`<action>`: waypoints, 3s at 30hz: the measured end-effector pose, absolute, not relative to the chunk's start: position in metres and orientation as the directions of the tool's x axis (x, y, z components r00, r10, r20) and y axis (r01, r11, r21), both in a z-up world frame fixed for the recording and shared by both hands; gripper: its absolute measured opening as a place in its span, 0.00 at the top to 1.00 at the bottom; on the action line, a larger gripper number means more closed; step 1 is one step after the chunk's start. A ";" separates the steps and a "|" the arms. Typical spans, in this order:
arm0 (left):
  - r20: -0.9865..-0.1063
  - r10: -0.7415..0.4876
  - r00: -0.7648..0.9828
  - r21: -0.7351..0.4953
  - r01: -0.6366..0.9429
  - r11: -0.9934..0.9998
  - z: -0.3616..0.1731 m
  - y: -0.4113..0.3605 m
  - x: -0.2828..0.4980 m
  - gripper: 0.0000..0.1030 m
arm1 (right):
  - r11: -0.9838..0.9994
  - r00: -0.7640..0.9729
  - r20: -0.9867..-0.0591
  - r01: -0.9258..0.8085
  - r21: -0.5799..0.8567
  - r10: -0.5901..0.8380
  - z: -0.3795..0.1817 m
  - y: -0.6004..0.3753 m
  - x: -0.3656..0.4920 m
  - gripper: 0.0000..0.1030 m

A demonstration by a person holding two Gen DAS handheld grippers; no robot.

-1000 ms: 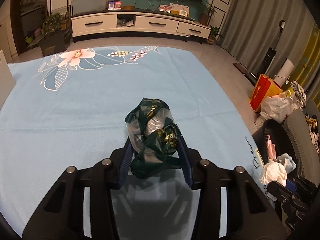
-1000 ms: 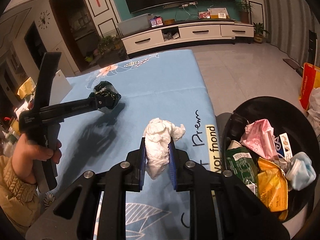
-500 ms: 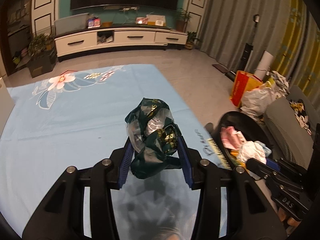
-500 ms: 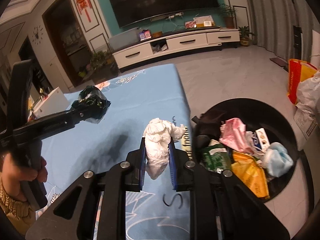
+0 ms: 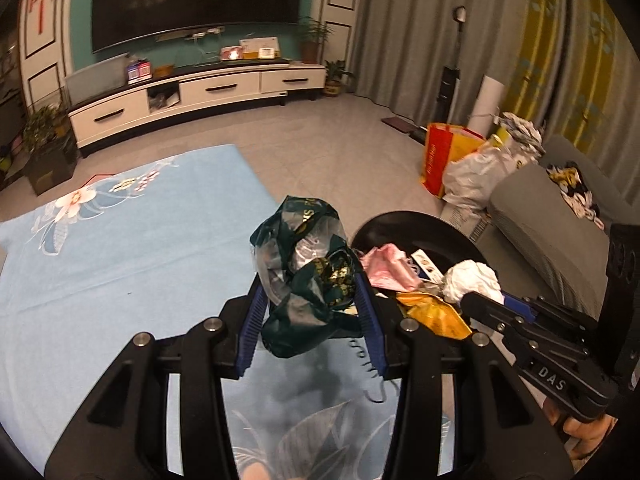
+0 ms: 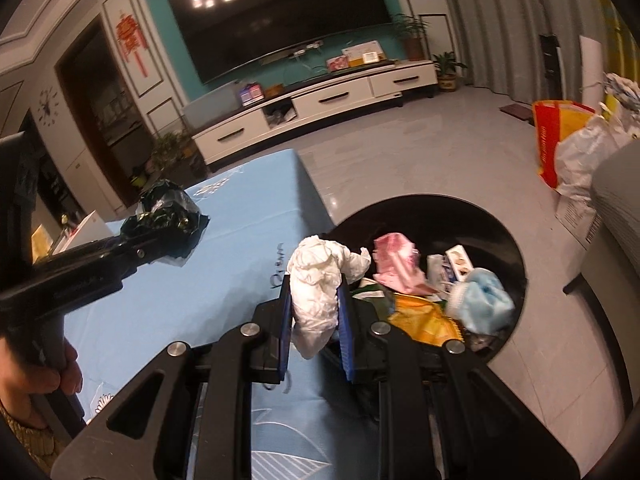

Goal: Collect trash
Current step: 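Carry black bag and white tissue over the black bin and open both tools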

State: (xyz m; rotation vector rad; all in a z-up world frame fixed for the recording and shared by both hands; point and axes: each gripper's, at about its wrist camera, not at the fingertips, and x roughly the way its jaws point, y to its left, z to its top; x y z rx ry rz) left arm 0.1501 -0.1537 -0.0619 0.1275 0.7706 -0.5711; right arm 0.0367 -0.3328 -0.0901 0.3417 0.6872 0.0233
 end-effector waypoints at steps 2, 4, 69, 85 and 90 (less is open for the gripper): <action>-0.694 -0.445 0.565 -0.085 0.550 0.831 -0.063 -0.166 0.146 0.56 | 0.941 0.774 -0.621 0.106 0.322 0.125 -0.092 -0.338 0.035 0.80; -0.699 -0.447 0.558 -0.075 0.564 0.822 -0.066 -0.176 0.143 0.56 | 0.939 0.773 -0.625 0.123 0.322 0.113 -0.094 -0.343 0.036 0.80; -0.804 -0.368 0.467 0.042 0.662 0.748 -0.131 -0.272 0.155 0.55 | 0.894 0.706 -0.706 0.283 0.346 0.050 -0.140 -0.396 0.057 0.75; -0.793 -0.373 0.482 0.036 0.648 0.760 -0.125 -0.266 0.155 0.42 | 0.880 0.724 -0.689 0.301 0.367 0.040 -0.128 -0.403 0.050 0.59; -0.775 -0.386 0.500 0.031 0.640 0.768 -0.112 -0.258 0.151 0.23 | 0.882 0.730 -0.684 0.311 0.355 0.017 -0.116 -0.402 0.040 0.39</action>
